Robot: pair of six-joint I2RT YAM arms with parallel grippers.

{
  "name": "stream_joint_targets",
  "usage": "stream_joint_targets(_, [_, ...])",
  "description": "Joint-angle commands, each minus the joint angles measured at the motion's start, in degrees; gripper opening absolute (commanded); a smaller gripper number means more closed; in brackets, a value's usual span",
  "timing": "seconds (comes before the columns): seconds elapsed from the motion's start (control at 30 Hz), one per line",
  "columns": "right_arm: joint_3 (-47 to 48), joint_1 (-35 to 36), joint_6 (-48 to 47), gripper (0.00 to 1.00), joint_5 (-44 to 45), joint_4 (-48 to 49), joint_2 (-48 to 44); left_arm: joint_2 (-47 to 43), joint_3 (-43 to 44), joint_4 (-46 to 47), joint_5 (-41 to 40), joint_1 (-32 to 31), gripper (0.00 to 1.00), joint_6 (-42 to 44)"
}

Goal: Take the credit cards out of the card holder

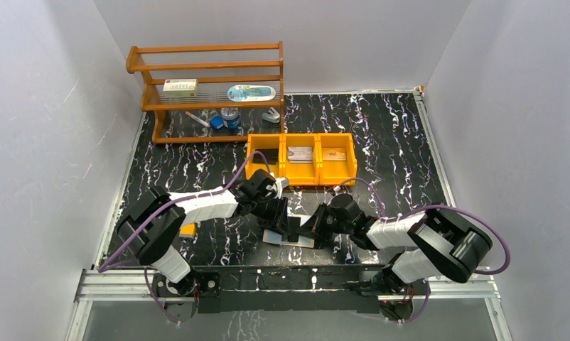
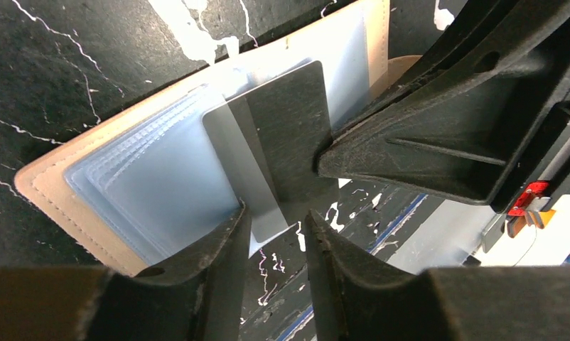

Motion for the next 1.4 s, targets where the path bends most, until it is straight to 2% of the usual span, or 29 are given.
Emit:
stream_joint_targets(0.0, [-2.16, 0.07, 1.06, 0.14, 0.23, 3.65, 0.32, 2.08, -0.32, -2.54, 0.08, -0.65, 0.31, 2.52])
stream_joint_targets(0.17, [-1.53, 0.04, 0.24, 0.30, -0.03, 5.50, 0.07, 1.73, -1.99, -2.54, -0.18, -0.98, 0.27, 2.04])
stream_joint_targets(0.33, [0.17, -0.01, -0.35, 0.32, -0.28, 5.40, 0.82, 1.90, -2.69, -2.54, -1.06, -1.19, 0.26, 1.44])
stream_joint_targets(0.6, [-0.40, -0.01, -0.11, 0.19, 1.57, 6.14, -0.46, 1.75, -3.02, -2.61, -2.45, -1.26, 0.25, 0.88])
stream_joint_targets(0.7, [-0.39, -0.09, -0.62, 0.19, 1.08, 7.04, -0.70, 1.81, -3.11, -2.63, -2.45, -1.25, 0.25, 0.89])
stream_joint_targets(0.8, [0.67, -0.14, -1.24, 0.25, -0.08, 7.19, -0.03, 1.74, -3.05, -2.69, -2.54, -1.26, 0.25, 0.92])
stream_joint_targets(0.9, [1.23, -0.18, -1.68, 0.25, -0.10, 7.02, 1.06, 1.64, -3.07, -2.63, -2.77, -1.25, 0.25, 0.83])
stream_joint_targets(1.0, [1.06, -0.18, -1.36, 0.14, 1.09, 5.86, 1.27, 1.43, -3.11, -2.70, -3.08, -1.22, 0.25, 0.76])
stream_joint_targets(1.07, [0.54, -0.18, -1.22, 0.10, 1.85, 5.27, 0.60, 0.72, -3.35, -2.87, -3.87, -1.28, 0.25, 0.69])
stream_joint_targets(1.17, [0.16, -0.25, -2.29, 0.06, 4.18, 1.59, -2.02, -1.01, -4.00, -2.88, -5.60, -1.28, 0.28, 0.74])
stream_joint_targets(1.27, [1.55, -0.28, -5.65, 0.03, 7.75, -8.01, -5.53, -3.27, -4.46, -3.33, -8.02, -1.23, 0.31, 0.33])
stream_joint_targets(1.37, [1.48, -0.29, -8.14, 0.01, 9.87, -12.64, -9.26, -4.83, -4.34, -4.29, -10.48, -1.21, 0.32, 0.06])
